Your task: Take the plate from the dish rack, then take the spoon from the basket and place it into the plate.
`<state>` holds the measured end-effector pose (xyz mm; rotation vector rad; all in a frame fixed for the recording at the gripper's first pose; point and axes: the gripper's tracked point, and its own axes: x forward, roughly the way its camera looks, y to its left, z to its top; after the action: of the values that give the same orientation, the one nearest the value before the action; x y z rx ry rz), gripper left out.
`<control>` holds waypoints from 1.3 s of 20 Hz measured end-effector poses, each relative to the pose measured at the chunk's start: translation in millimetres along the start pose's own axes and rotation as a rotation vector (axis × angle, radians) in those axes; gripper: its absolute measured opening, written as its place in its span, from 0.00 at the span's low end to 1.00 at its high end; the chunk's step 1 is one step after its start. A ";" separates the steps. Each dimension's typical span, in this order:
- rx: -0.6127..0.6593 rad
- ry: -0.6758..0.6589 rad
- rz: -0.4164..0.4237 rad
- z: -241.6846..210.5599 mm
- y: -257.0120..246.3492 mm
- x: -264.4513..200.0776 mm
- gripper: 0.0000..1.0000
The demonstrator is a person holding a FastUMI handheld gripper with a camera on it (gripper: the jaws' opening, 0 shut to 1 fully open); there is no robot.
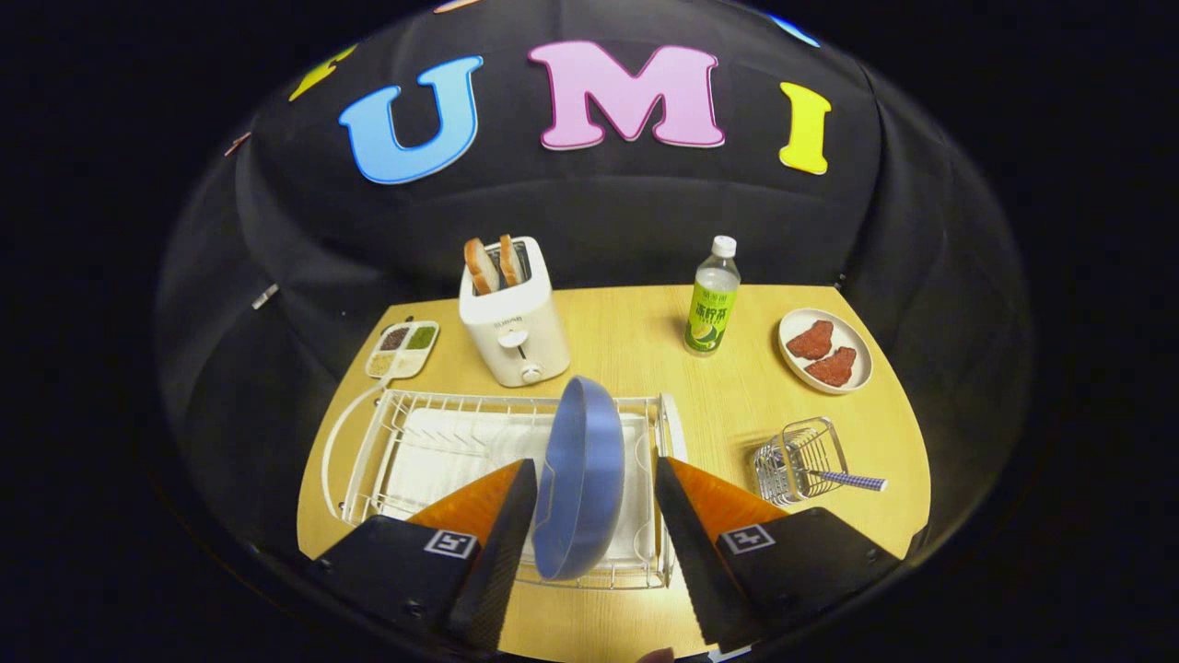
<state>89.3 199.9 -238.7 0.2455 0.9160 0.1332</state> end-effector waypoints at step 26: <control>0.160 -0.006 -0.078 5.5 -30.0 -29.1 0.27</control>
<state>76.4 163.8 -221.1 0.3580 0.9303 -0.0130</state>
